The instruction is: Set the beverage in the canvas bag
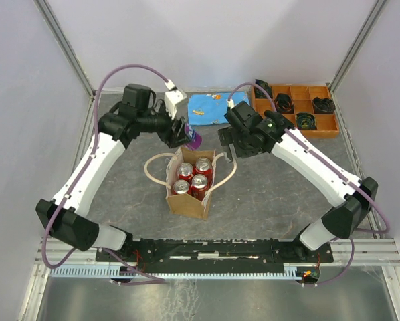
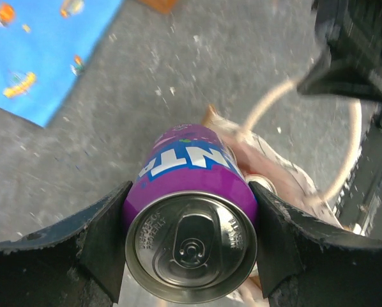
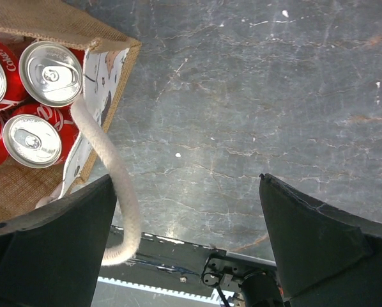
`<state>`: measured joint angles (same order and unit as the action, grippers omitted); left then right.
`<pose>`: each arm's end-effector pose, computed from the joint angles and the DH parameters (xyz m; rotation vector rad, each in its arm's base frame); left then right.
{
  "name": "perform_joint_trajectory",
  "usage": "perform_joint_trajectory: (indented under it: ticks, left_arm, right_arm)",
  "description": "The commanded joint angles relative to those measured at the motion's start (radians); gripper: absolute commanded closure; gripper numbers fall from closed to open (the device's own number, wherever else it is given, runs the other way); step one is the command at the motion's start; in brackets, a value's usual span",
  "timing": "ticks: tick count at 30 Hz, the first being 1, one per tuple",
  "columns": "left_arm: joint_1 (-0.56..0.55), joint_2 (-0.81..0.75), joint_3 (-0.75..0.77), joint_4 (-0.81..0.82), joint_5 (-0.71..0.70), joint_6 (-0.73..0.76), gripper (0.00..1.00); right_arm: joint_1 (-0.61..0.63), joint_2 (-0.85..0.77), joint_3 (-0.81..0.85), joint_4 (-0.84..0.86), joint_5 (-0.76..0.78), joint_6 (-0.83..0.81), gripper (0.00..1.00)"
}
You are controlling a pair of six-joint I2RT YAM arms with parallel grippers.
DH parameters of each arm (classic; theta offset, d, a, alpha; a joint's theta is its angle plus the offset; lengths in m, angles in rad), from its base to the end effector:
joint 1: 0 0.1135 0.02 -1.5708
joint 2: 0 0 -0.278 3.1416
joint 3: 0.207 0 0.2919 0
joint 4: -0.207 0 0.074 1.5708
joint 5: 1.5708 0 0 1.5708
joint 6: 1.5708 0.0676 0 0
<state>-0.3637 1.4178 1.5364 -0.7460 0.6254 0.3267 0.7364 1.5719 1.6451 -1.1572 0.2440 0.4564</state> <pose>0.3209 -0.1645 0.4060 1.0452 1.8744 -0.7045 0.2822 0.2338 0.3488 -0.2848 2.5892 0.0990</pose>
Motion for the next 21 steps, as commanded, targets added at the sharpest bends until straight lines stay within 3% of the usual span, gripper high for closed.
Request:
perform_joint_trajectory:
  ticks: [1, 11, 21]
  left_arm:
    - [-0.079, -0.118, -0.070, 0.010, -0.044, 0.050, 0.97]
    - [-0.325, -0.178, -0.212, -0.082, -0.129, 0.149, 0.97]
    - [-0.392, -0.185, -0.277, -0.129, -0.185, 0.238, 0.97]
  right_arm:
    - [-0.012, -0.080, -0.011, 0.030, 0.098, 0.036, 0.01]
    - [-0.039, -0.104, -0.015, 0.027, 0.137, 0.044, 0.01]
    - [-0.041, -0.125, -0.050, 0.037, 0.123, 0.065, 0.01]
